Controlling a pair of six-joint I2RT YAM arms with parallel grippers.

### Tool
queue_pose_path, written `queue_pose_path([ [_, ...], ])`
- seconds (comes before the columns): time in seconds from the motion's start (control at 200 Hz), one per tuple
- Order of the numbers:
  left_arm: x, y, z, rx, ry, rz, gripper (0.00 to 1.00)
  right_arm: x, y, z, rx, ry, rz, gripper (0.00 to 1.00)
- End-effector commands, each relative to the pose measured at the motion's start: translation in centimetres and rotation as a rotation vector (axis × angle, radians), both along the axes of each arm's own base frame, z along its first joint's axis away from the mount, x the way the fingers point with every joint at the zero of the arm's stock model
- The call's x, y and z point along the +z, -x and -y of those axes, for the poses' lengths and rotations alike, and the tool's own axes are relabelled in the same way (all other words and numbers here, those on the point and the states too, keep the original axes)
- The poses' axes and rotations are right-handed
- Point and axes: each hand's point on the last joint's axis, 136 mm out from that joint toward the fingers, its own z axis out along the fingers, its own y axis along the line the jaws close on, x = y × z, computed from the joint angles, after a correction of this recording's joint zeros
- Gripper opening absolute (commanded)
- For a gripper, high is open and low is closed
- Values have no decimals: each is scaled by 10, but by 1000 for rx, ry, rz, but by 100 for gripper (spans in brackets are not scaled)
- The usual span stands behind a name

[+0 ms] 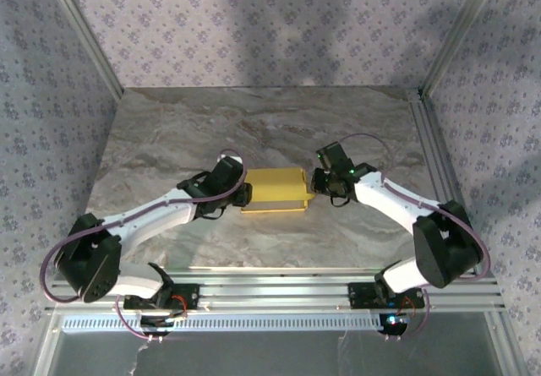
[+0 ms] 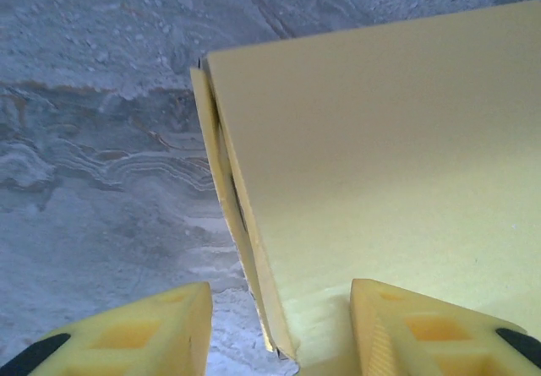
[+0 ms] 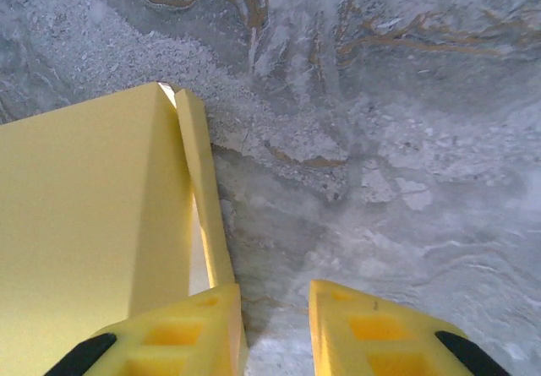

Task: Fold the paper box

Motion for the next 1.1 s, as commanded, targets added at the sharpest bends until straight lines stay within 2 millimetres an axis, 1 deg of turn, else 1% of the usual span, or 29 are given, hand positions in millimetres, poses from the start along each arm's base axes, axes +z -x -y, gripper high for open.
queue_pose_path([
  [0.0,7,8,-4,-75,-59,0,47,13,9,6,28,69,21,29],
  [0.115,2,9,1,-104,-65,-19,45,27,12,-9,67,49,49,31],
  [0.17,-3,9,4,-109,-62,-33,44,33,12,-15,83,45,60,31],
  [0.235,-11,8,5,-106,-67,-47,42,39,11,-19,90,47,70,30],
  [0.315,-21,9,4,-98,-75,-65,39,44,11,-23,99,38,78,31],
  [0.375,-27,9,4,-93,-73,-72,38,44,11,-27,108,31,76,31],
  [0.42,-31,10,4,-92,-76,-78,38,42,10,-31,116,23,70,31],
  [0.495,-37,12,4,-93,-87,-89,37,32,12,-40,141,9,48,29],
  [0.62,-43,14,7,-102,-114,-99,35,13,23,-49,170,55,-4,25],
  [0.685,-44,15,6,-104,-133,-101,35,6,31,-47,166,95,-25,25],
  [0.805,-44,16,7,-105,-163,-96,34,2,45,-47,163,128,-29,25],
  [0.91,-43,16,6,-98,-182,-96,34,-2,53,-41,147,154,-37,27],
  [0.999,-43,17,8,-102,-181,-96,34,-5,56,-34,134,168,-35,31],
  [1.094,-44,17,8,-102,-184,-99,34,-8,56,-28,129,178,-39,31],
])
